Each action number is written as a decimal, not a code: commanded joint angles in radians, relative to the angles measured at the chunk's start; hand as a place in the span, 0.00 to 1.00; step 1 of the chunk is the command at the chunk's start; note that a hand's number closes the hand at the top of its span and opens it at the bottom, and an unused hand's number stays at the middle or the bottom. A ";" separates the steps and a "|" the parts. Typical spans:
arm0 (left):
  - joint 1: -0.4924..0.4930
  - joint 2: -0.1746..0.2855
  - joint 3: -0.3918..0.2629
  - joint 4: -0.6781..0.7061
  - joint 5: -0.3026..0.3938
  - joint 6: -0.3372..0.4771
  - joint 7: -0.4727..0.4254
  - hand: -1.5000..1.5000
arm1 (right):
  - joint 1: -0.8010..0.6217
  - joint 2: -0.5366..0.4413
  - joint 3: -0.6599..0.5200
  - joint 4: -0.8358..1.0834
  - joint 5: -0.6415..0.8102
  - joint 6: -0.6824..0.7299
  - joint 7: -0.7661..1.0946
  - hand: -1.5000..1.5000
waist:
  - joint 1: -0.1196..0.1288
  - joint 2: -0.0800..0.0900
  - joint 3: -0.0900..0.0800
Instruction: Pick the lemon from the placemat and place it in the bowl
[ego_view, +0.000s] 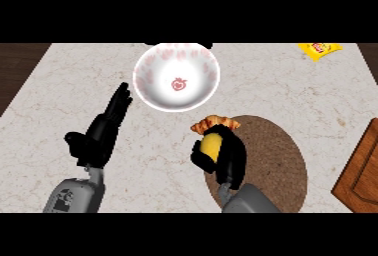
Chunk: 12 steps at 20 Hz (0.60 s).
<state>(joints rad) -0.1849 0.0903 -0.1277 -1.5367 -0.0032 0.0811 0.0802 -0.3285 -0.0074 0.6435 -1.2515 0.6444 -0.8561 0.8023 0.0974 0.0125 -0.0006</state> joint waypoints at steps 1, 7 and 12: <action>-0.022 -0.013 -0.040 0.001 0.003 -0.033 -0.001 0.50 | -0.209 0.007 0.082 0.008 -0.045 -0.005 0.080 1.00 | 0.100 0.015 0.002; -0.062 -0.041 -0.075 0.030 -0.013 -0.035 0.014 0.50 | -0.457 0.007 0.109 0.077 -0.015 -0.101 0.088 1.00 | 0.116 0.016 -0.001; -0.058 -0.045 -0.073 0.052 -0.007 -0.039 0.026 0.50 | -0.671 0.007 0.110 0.180 0.071 -0.082 0.168 1.00 | 0.111 -0.002 -0.008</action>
<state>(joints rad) -0.2475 0.0542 -0.1922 -1.4994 -0.0149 0.0490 0.0994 -0.8484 -0.0038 0.7387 -1.1274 0.6674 -0.8917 0.8842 0.2058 0.0218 -0.0043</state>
